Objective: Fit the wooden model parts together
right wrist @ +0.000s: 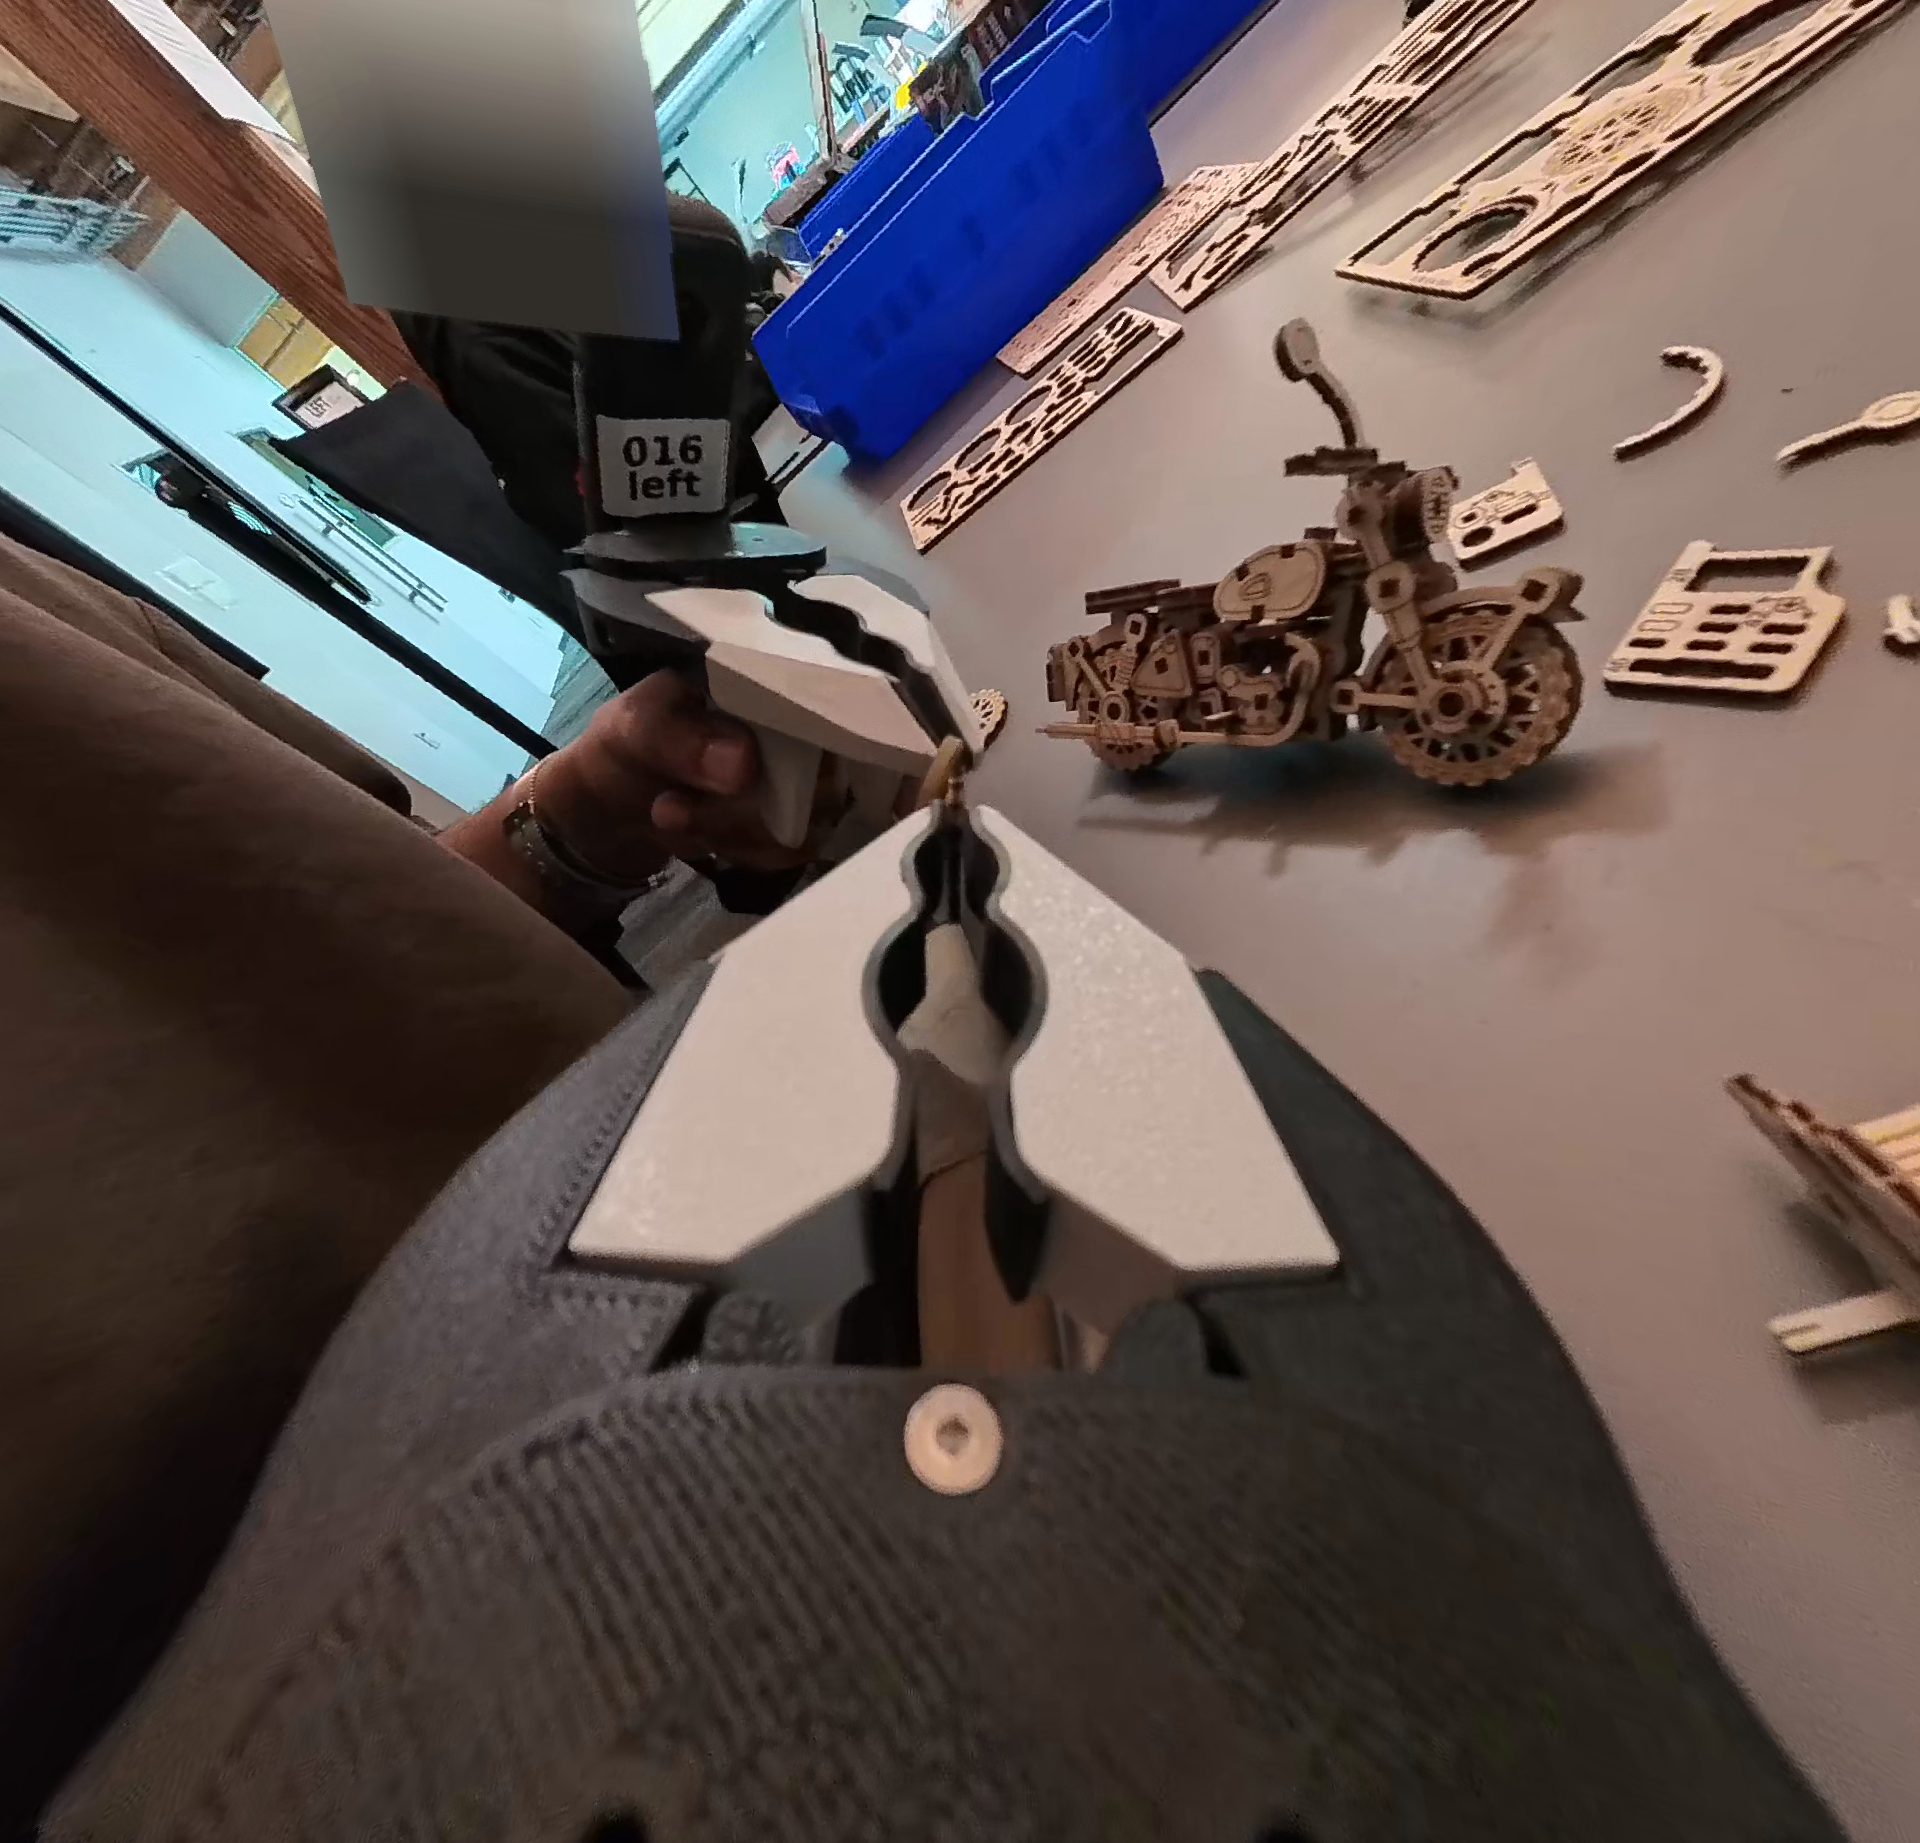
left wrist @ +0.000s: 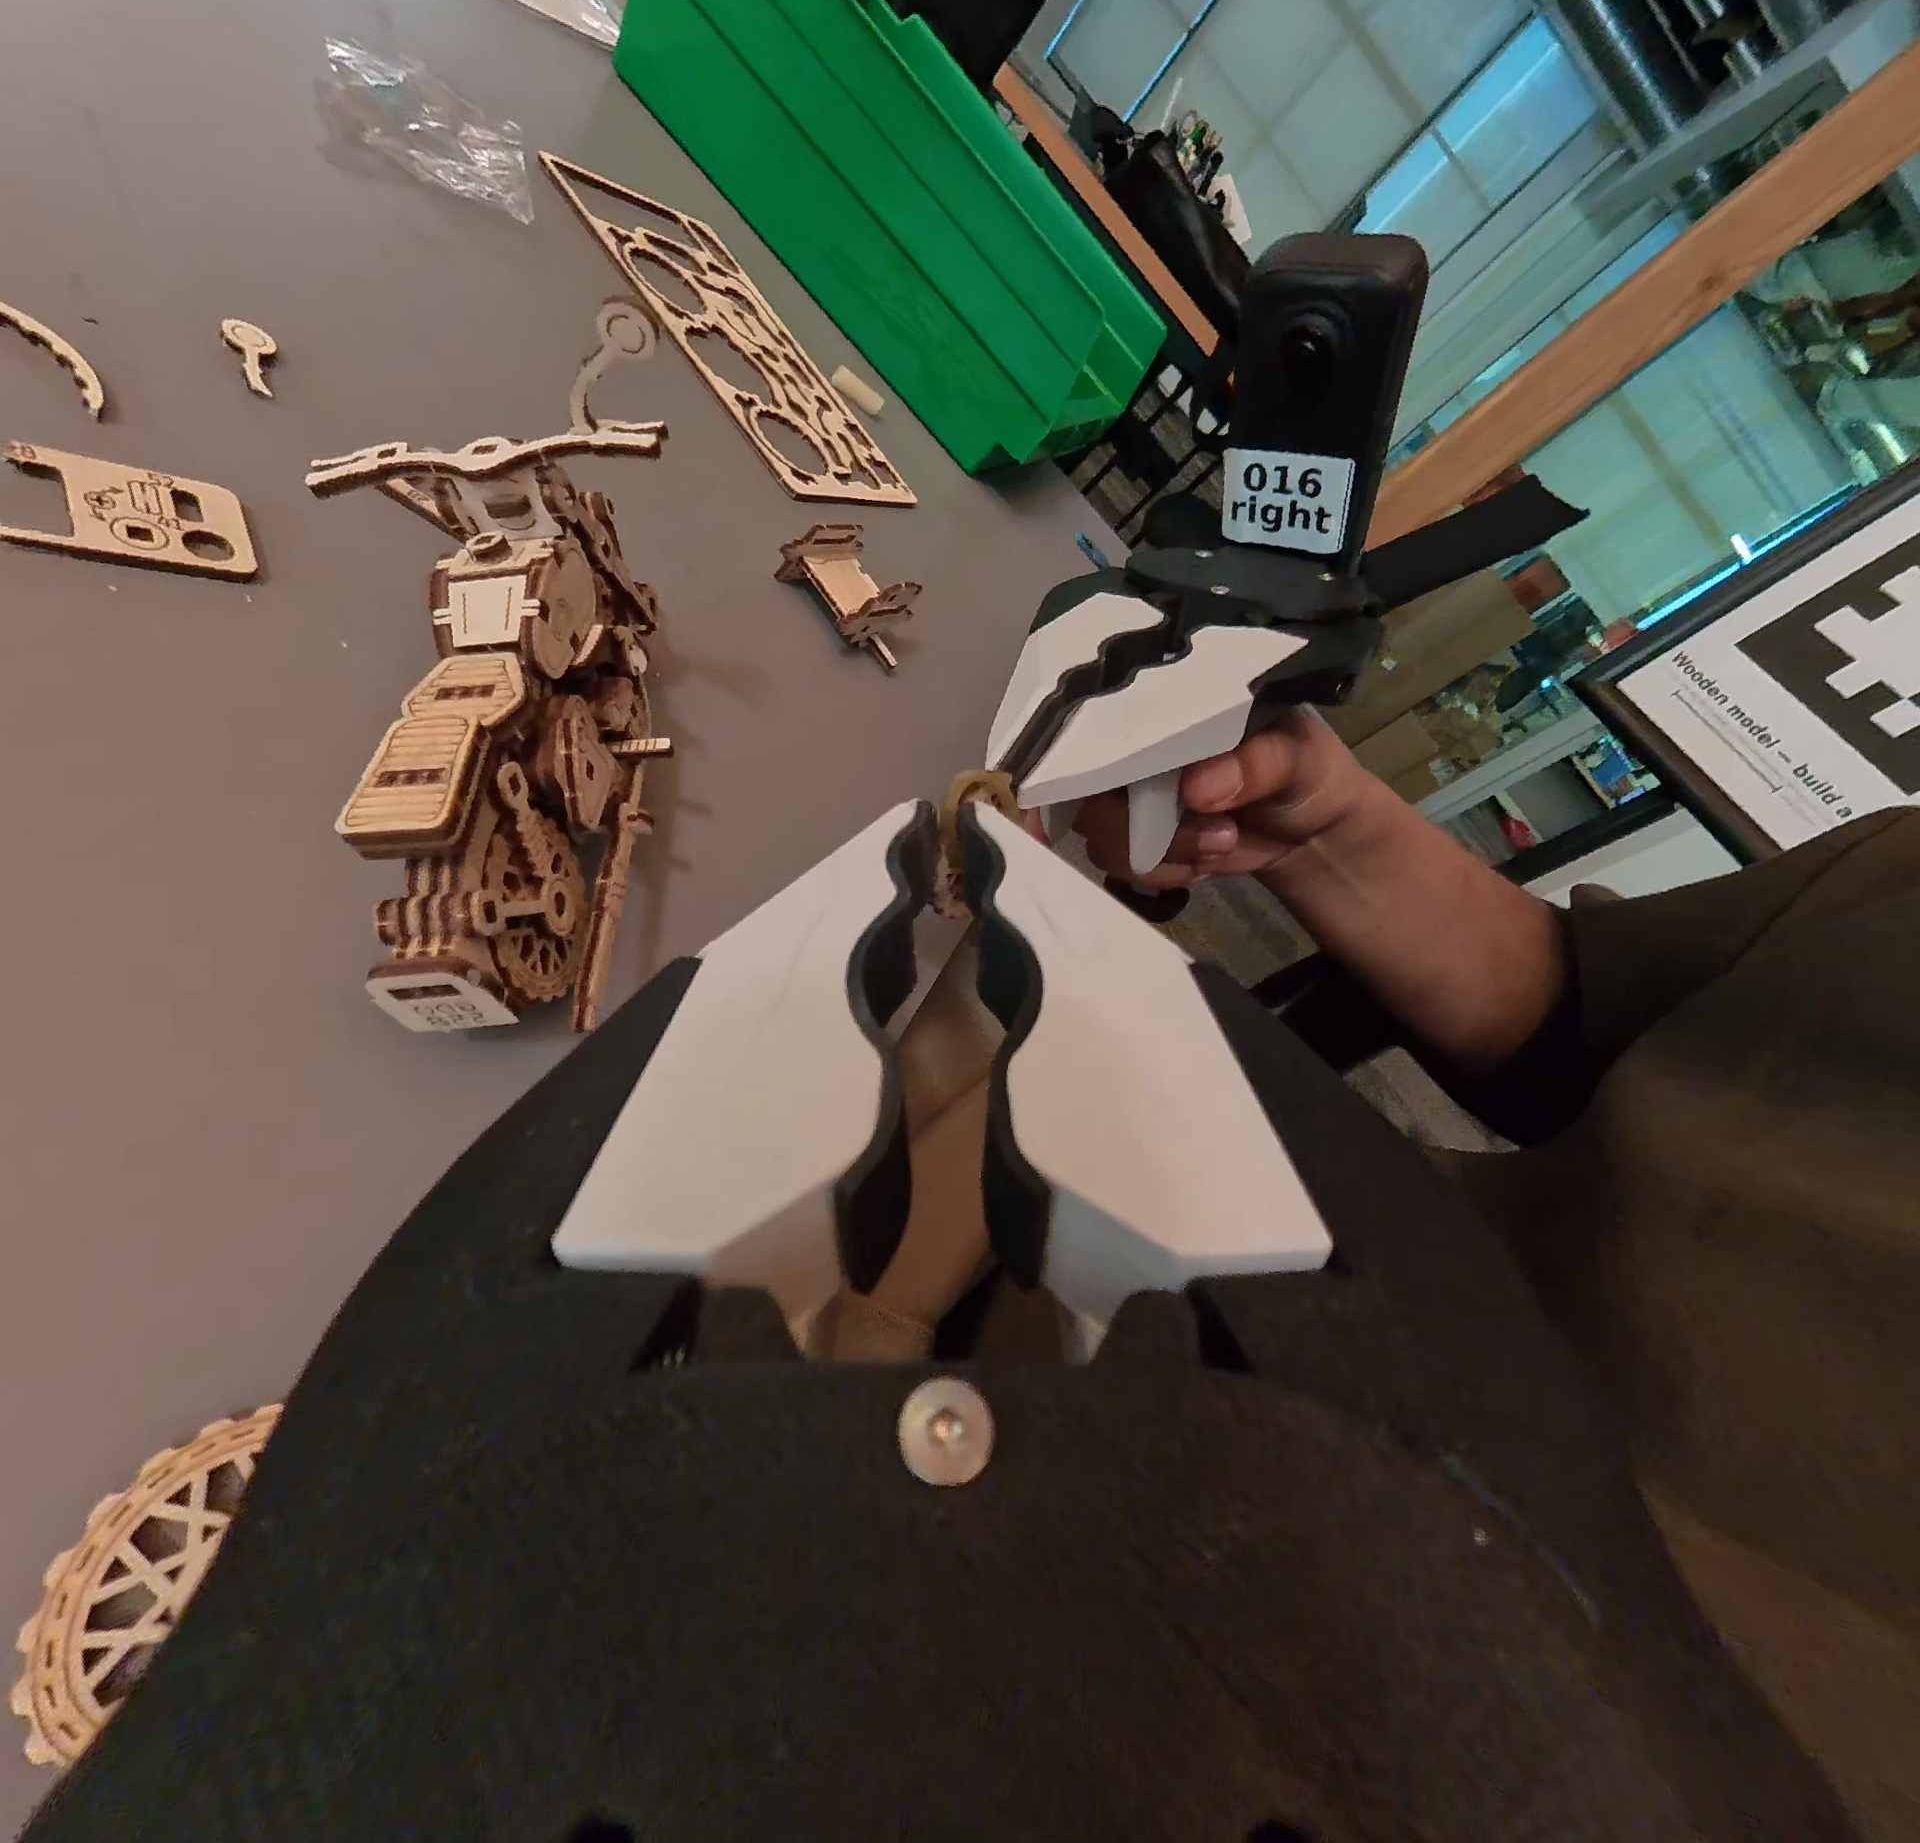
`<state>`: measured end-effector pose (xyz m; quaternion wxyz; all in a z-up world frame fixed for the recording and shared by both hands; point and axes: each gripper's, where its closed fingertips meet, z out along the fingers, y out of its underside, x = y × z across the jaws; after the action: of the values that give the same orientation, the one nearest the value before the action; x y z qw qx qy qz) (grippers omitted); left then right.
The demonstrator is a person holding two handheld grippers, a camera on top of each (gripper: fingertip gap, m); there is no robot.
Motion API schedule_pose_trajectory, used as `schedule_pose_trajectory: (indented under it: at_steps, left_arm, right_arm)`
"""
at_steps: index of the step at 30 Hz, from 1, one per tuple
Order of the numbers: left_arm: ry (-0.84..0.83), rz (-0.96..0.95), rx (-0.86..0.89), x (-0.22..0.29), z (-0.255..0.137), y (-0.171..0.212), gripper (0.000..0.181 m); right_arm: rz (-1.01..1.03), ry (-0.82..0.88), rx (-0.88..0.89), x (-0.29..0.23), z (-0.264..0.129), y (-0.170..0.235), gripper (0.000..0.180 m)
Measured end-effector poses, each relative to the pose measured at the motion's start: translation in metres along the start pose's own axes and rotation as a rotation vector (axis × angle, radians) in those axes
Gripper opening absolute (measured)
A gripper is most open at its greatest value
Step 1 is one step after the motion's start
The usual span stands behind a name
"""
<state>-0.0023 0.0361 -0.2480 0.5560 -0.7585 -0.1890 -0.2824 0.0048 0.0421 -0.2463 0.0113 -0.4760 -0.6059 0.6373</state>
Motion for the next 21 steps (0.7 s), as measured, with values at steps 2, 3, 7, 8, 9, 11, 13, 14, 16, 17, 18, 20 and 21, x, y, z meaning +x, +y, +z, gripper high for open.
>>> schedule_pose_trajectory:
  at_steps: [2,3,7,8,9,11,13,14,16,17,18,20,21]
  left_arm:
    - [-0.009,0.021,-0.012,-0.0003,0.0001,0.0016,0.000]
    - [-0.014,0.030,-0.016,-0.0006,0.0001,0.0021,0.000]
    - [-0.016,0.033,-0.010,-0.0006,-0.0012,0.0009,0.000]
    - [-0.020,0.031,-0.011,-0.0018,-0.0012,0.0011,0.000]
    - [-0.027,0.034,-0.014,-0.0029,-0.0015,0.0011,0.000]
    - [-0.049,0.052,-0.024,-0.0057,-0.0017,0.0025,0.000]
    - [-0.065,0.074,-0.043,-0.0073,-0.0007,0.0055,0.000]
    - [-0.067,0.079,-0.054,-0.0073,0.0002,0.0074,0.000]
    - [-0.076,0.088,-0.060,-0.0076,0.0012,0.0088,0.000]
    - [-0.076,0.090,-0.060,-0.0072,0.0012,0.0087,0.000]
    - [-0.071,0.088,-0.057,-0.0067,0.0011,0.0085,0.000]
    - [-0.058,0.074,-0.052,-0.0056,0.0008,0.0076,0.000]
    - [-0.050,0.066,-0.048,-0.0050,0.0007,0.0069,0.000]
  right_arm:
    - [-0.007,0.005,-0.014,0.0008,0.0000,0.0020,0.002]
    - [-0.012,0.008,-0.021,0.0012,-0.0001,0.0028,0.002]
    - [-0.015,0.015,-0.037,0.0029,-0.0007,0.0052,0.002]
    - [-0.011,0.012,-0.039,0.0027,-0.0007,0.0056,0.002]
    - [-0.010,0.012,-0.041,0.0028,-0.0006,0.0060,0.002]
    - [-0.013,0.012,-0.043,0.0029,-0.0006,0.0061,0.002]
    - [-0.010,0.007,-0.039,0.0023,-0.0010,0.0053,0.002]
    - [-0.005,0.002,-0.035,0.0019,-0.0012,0.0048,0.002]
    - [0.005,-0.002,-0.033,0.0023,-0.0018,0.0046,0.002]
    - [0.009,-0.005,-0.032,0.0023,-0.0019,0.0044,0.002]
    - [0.014,-0.008,-0.028,0.0021,-0.0022,0.0040,0.002]
    - [0.021,-0.012,-0.022,0.0017,-0.0026,0.0029,0.002]
    - [0.025,-0.015,-0.018,0.0014,-0.0028,0.0023,0.002]
